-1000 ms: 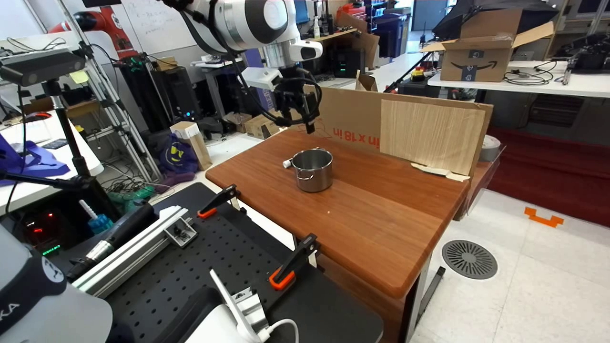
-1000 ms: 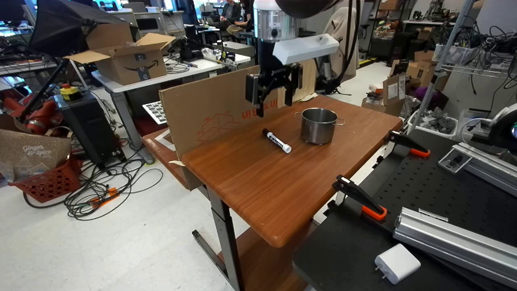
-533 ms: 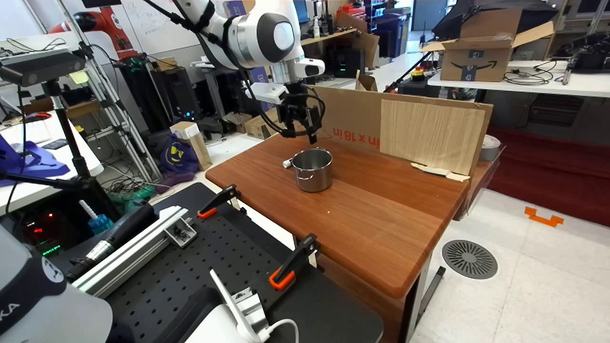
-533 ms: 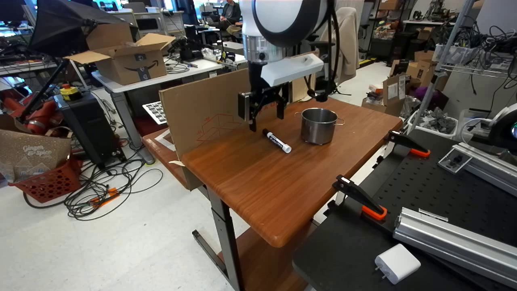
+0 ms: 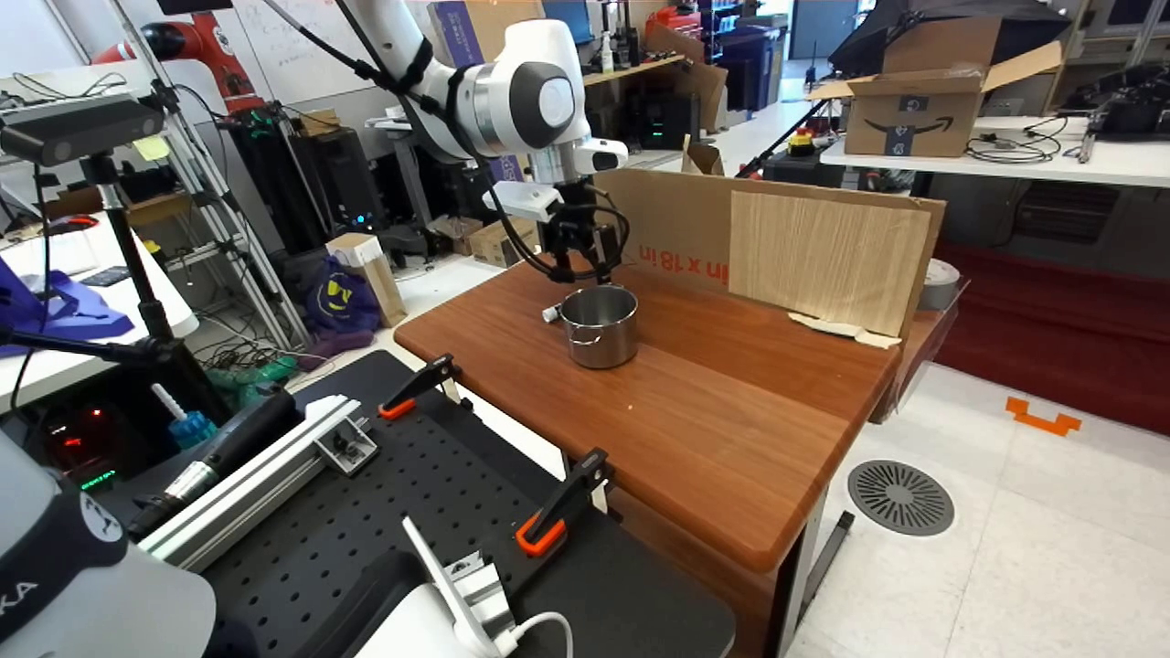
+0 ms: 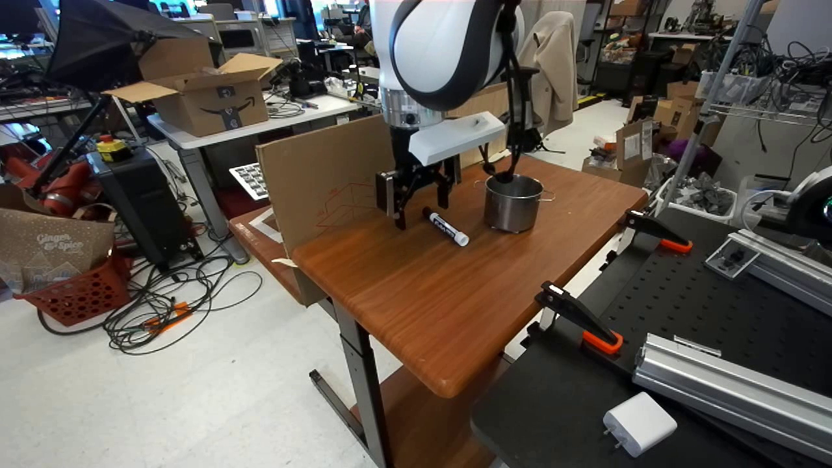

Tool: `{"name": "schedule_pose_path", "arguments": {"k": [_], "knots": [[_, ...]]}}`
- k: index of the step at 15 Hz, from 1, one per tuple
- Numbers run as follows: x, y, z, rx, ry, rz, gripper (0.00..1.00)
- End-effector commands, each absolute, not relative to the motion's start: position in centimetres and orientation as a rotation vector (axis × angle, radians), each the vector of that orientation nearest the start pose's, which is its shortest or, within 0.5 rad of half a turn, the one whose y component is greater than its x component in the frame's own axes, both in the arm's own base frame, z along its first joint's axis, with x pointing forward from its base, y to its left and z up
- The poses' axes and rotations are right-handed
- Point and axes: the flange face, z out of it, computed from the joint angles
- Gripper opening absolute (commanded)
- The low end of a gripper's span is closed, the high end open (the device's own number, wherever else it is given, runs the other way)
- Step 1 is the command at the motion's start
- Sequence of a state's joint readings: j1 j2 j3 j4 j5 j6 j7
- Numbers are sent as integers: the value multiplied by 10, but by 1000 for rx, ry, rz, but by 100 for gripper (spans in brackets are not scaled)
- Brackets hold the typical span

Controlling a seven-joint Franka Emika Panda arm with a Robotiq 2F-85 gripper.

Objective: Put the marker in the pot

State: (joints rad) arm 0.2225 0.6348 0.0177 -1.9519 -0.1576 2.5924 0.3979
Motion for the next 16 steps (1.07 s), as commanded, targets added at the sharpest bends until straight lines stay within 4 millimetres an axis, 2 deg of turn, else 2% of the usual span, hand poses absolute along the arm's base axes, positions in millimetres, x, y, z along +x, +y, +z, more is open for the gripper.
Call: {"name": "schedule_pose_path", "arguments": {"k": [1, 10, 11, 13, 16], "knots": [[605, 149, 145, -3213, 34, -40, 72], [610, 148, 144, -3215, 27, -42, 3], [610, 148, 145, -3216, 27, -47, 0], [611, 147, 149, -3217, 30, -61, 5], [610, 142, 161, -3224, 46, -106, 5]]}}
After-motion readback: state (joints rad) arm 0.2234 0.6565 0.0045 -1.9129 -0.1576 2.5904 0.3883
